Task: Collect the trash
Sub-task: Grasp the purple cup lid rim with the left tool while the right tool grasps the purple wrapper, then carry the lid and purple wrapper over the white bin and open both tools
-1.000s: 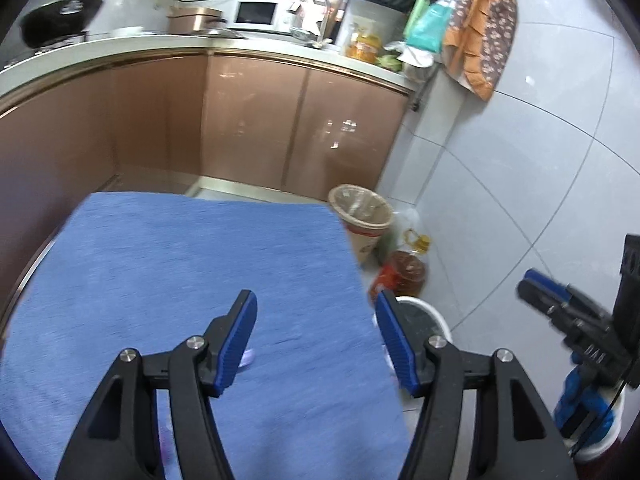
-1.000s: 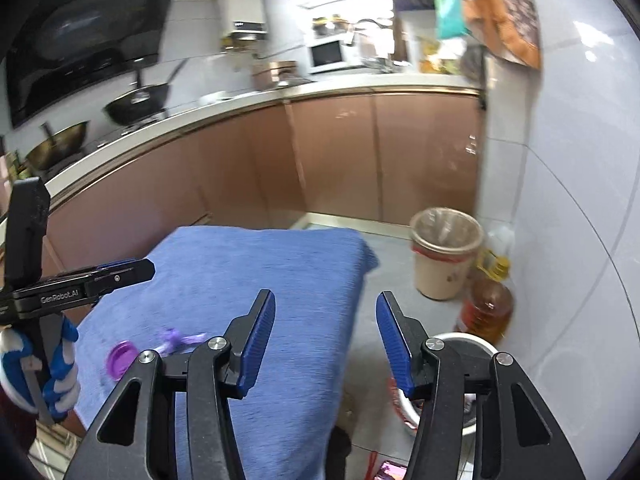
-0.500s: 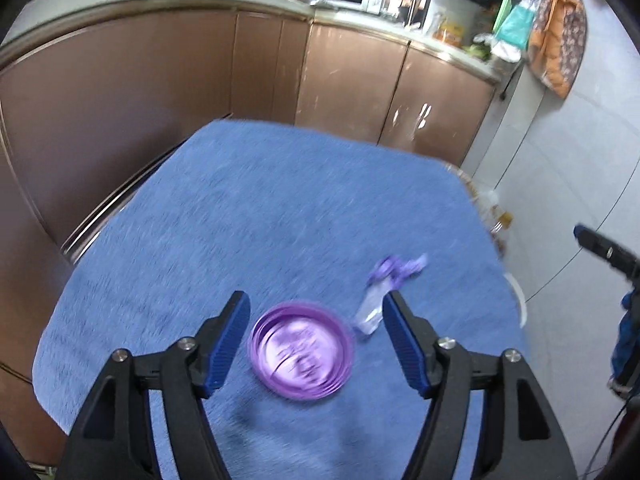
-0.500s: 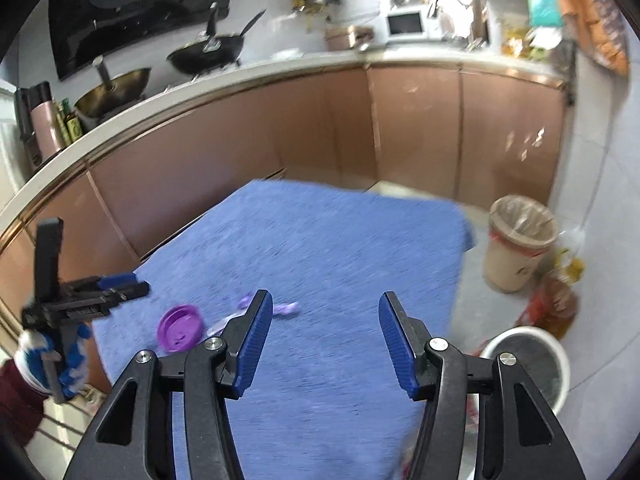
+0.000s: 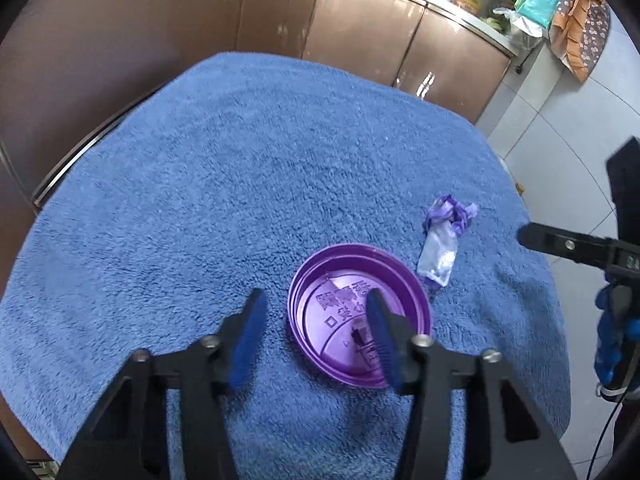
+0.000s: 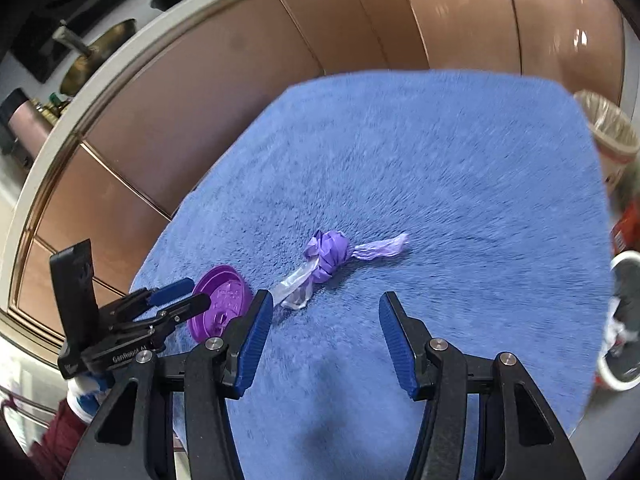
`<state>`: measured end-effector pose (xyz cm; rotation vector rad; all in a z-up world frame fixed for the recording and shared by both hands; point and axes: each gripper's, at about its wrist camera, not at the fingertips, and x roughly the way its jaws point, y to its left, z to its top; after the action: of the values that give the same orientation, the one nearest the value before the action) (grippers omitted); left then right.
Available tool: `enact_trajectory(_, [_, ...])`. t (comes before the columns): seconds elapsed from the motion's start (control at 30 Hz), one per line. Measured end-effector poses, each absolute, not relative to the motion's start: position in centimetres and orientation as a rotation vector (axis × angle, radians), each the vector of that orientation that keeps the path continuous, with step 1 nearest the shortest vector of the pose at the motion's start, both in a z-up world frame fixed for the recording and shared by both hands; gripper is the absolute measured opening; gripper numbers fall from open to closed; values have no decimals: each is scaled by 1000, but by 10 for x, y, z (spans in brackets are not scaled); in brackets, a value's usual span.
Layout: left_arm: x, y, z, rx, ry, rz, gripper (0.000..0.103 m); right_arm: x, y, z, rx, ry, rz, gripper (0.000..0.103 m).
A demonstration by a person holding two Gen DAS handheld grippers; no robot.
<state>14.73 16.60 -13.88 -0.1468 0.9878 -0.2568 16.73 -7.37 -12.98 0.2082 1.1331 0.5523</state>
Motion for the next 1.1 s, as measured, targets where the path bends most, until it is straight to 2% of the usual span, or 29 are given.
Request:
enact_trajectory(0.1, [153,167,-149,-144,1011,-274,29,179,-59,-141,214,1170,546,55])
enact_trajectory(0.33, [164,167,-153,-125,1022,-268,20,201,-39,-159,204,1223,482,55])
enact_trajectory(0.43, [168,168,-154,-120,1026,-258,15,208,-32,-166,195,1241,462,47])
enact_trajectory(0.5, [169,169,-154,-117,1025,-246,9,210,-30,-170,192,1247,456,35])
enact_trajectory(0.53, [168,170,-154,-117,1024,-240,7,210,-28,-170,185,1239,452,33])
enact_trajectory(0.6, [167,171,-154,-127,1024,-235,6,209,-27,-170,190,1231,466,24])
enact_trajectory(0.63, [167,171,-154,-132,1024,-232,6,208,-28,-170,188,1227,468,23])
enact_trajectory(0.87, [163,170,-151,-151,1027,-207,5,201,-45,-151,203,1159,528,22])
enact_trajectory(1.1, [162,166,-133,-182,1016,-189,4,186,-104,-119,249,1081,545,22])
